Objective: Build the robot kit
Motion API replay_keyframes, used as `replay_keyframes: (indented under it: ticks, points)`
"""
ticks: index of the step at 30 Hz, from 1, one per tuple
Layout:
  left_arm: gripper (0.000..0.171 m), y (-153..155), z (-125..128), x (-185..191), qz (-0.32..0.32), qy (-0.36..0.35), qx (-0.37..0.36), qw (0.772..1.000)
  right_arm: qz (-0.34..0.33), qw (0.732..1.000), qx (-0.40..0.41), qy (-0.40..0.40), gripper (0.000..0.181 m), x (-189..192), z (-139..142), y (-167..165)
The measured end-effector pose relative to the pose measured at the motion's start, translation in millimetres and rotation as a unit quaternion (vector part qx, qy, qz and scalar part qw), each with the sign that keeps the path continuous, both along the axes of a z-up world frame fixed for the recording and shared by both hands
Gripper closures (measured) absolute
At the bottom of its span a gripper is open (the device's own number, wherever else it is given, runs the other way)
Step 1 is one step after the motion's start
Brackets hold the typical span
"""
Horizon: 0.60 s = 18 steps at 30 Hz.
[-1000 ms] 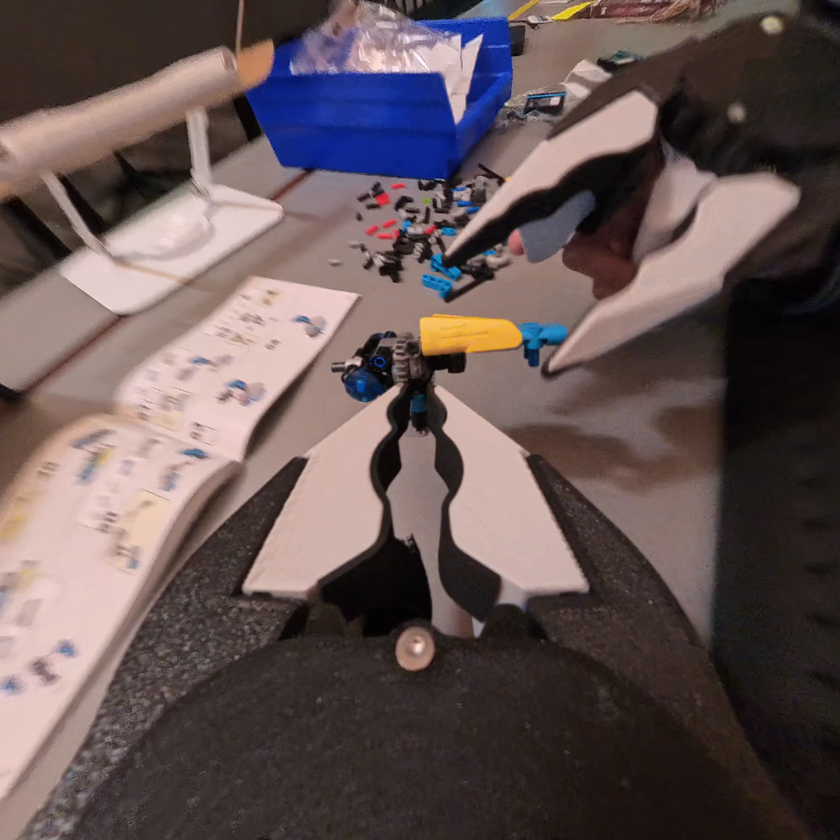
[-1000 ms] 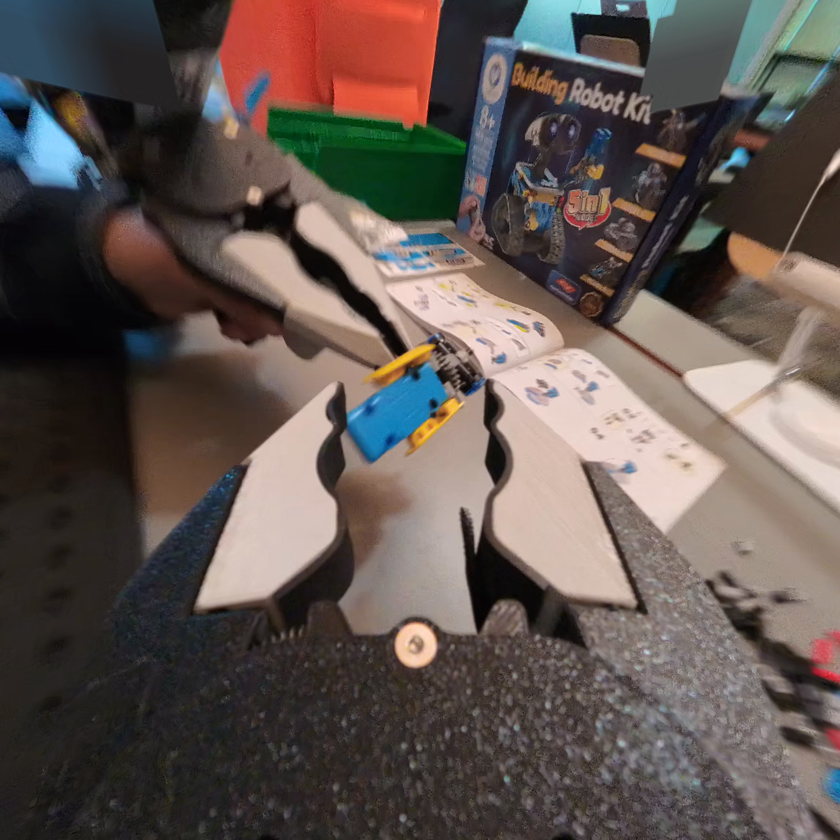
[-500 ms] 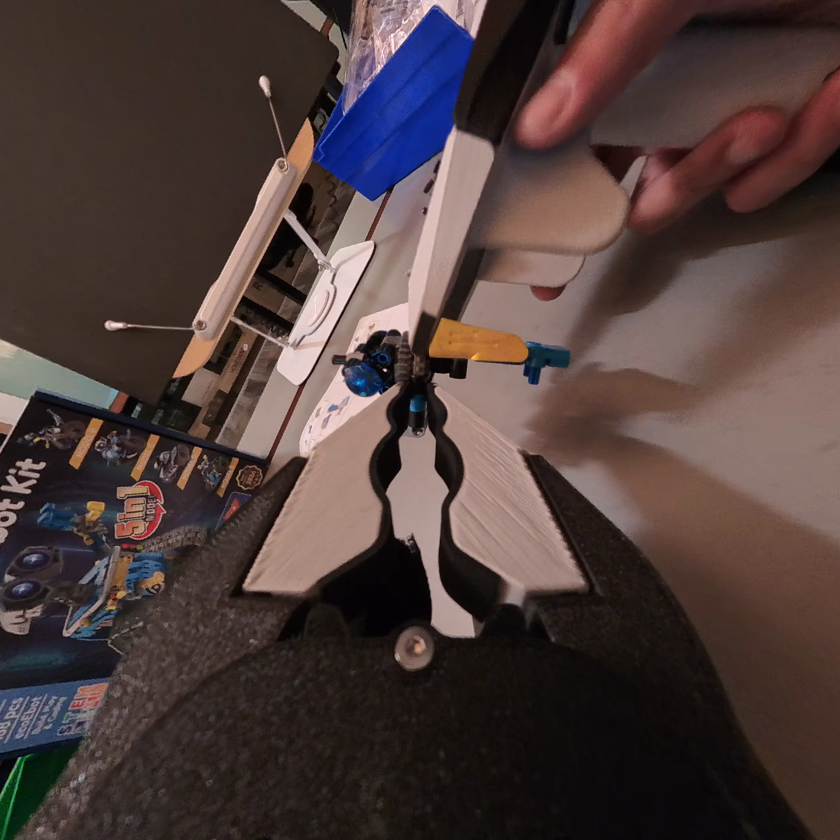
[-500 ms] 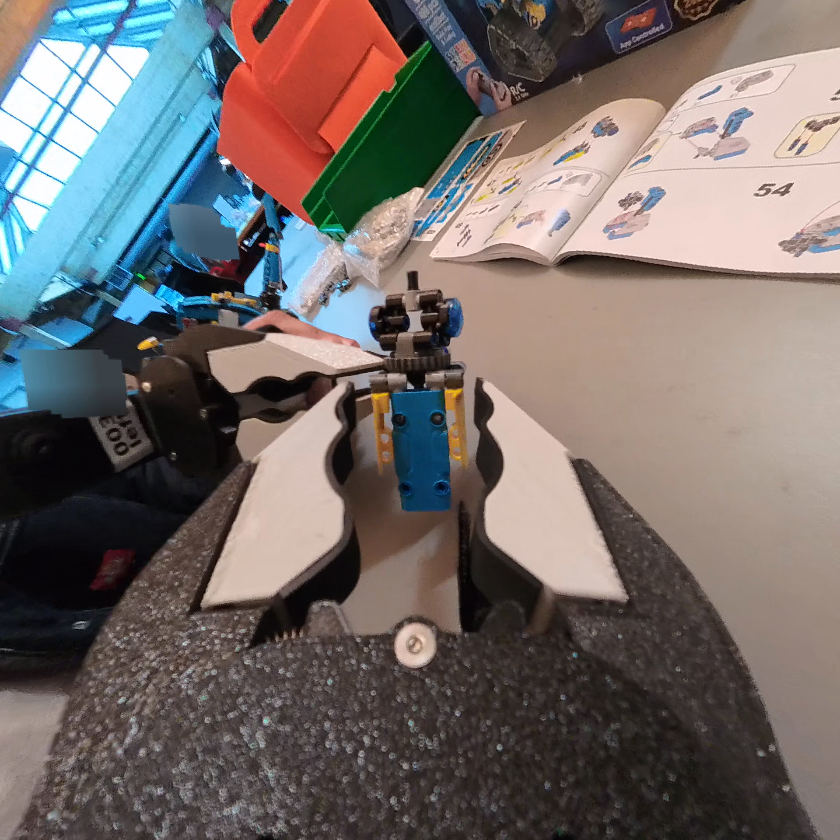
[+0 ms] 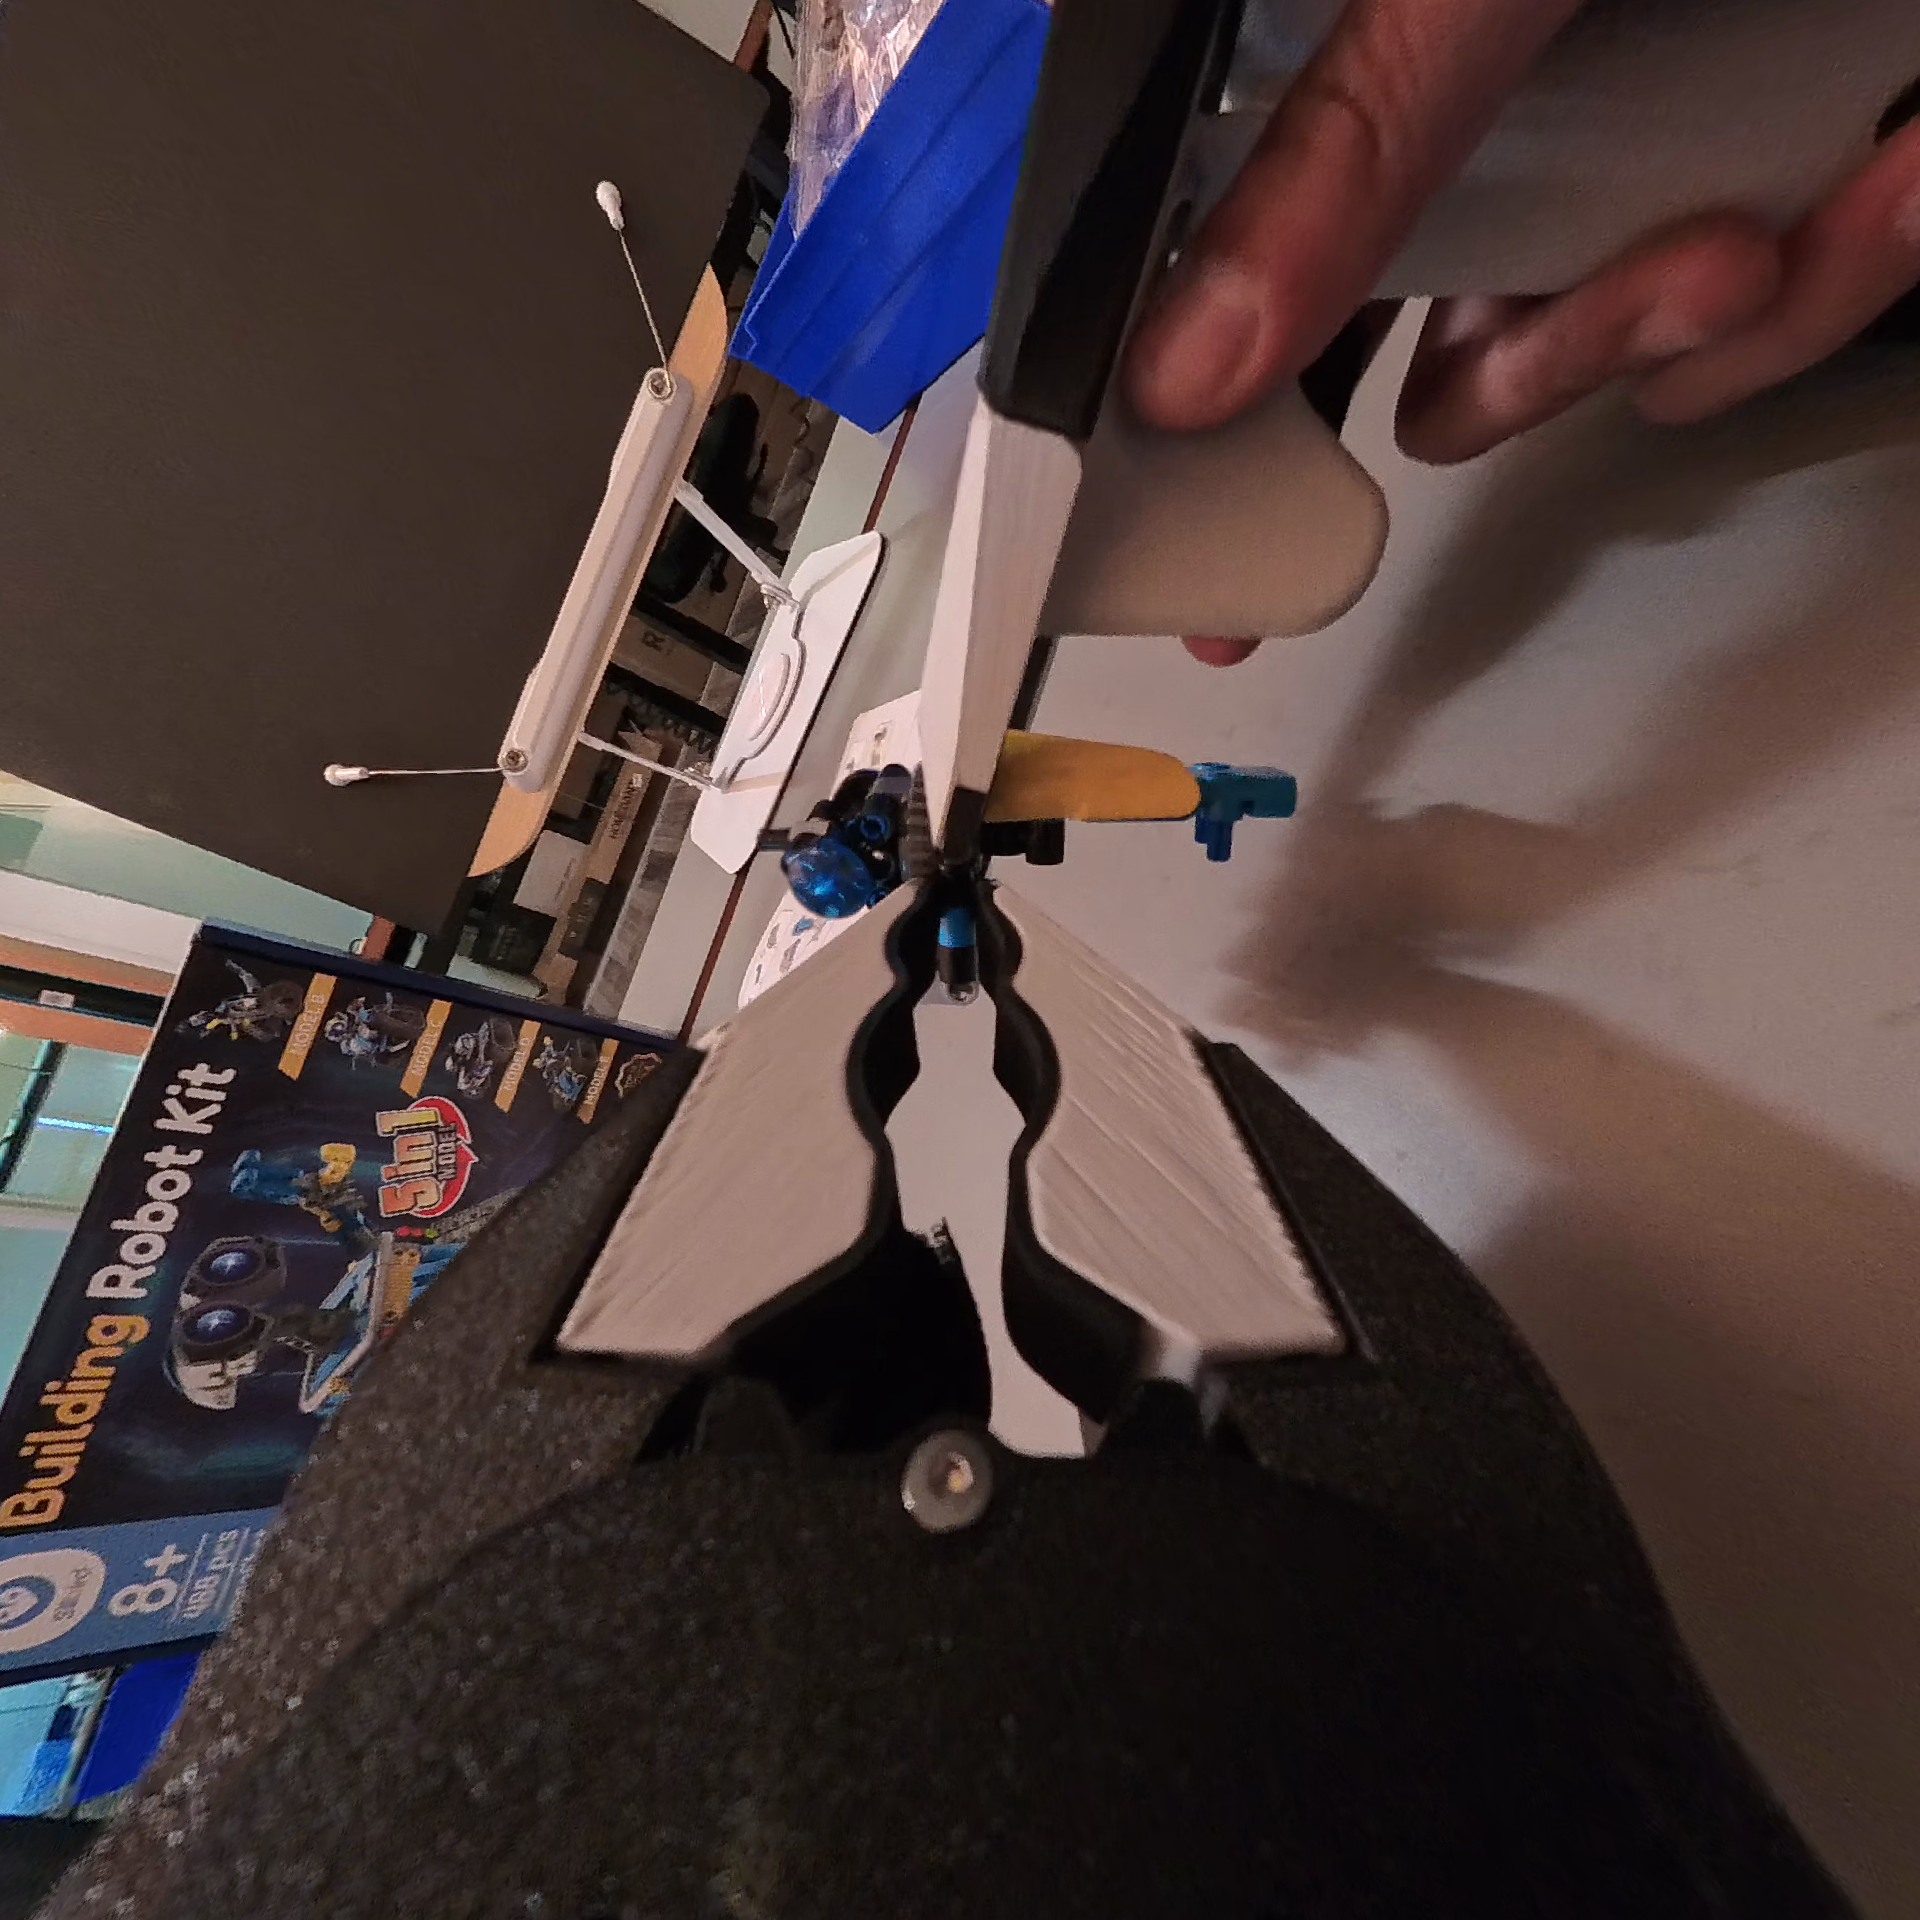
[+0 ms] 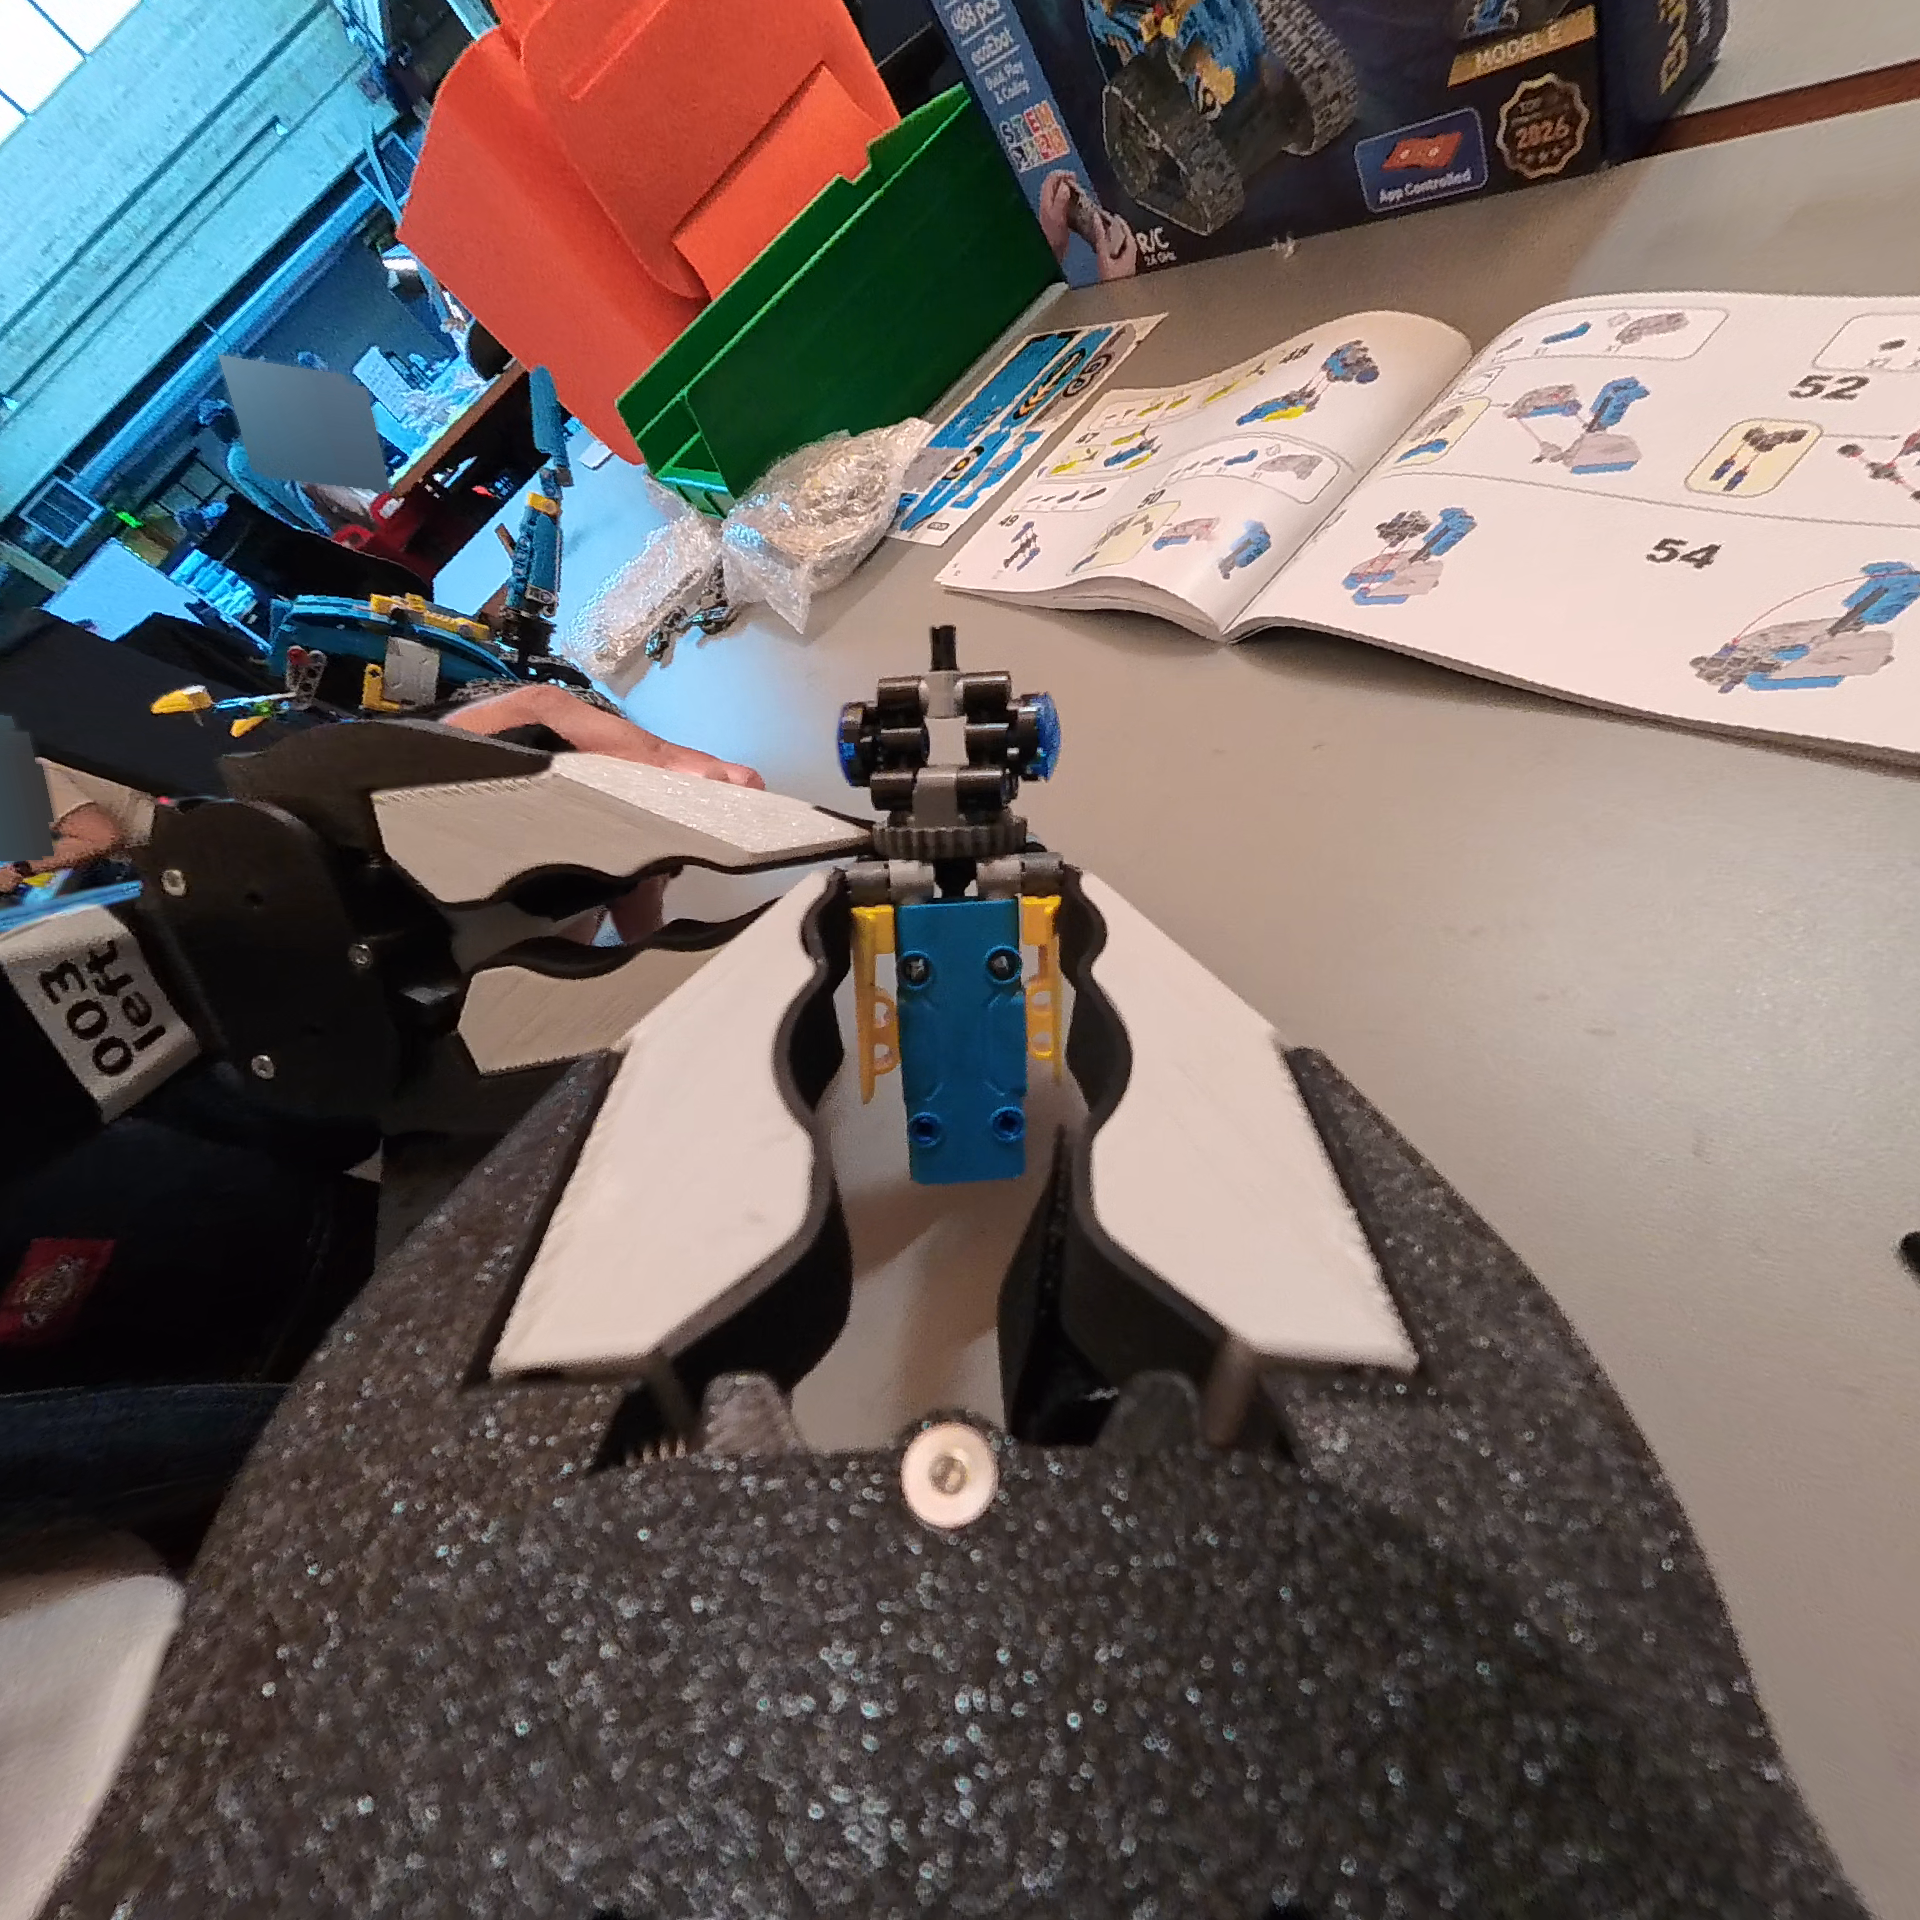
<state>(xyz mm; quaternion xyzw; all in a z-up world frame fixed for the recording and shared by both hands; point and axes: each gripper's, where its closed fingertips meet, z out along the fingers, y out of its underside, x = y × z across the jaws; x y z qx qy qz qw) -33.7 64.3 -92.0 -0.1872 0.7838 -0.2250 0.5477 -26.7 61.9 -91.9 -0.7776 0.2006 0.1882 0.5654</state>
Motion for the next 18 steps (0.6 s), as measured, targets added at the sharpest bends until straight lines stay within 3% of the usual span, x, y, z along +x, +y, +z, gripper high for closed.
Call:
replay_keyframes:
  ticks: [18]
  points:
    - [0.169,-4.6,2.7,0.0,0.003,-0.020,0.029,0.999,-0.022,0.998,-0.012,-0.049,0.142,2.1,0.5,-0.5]
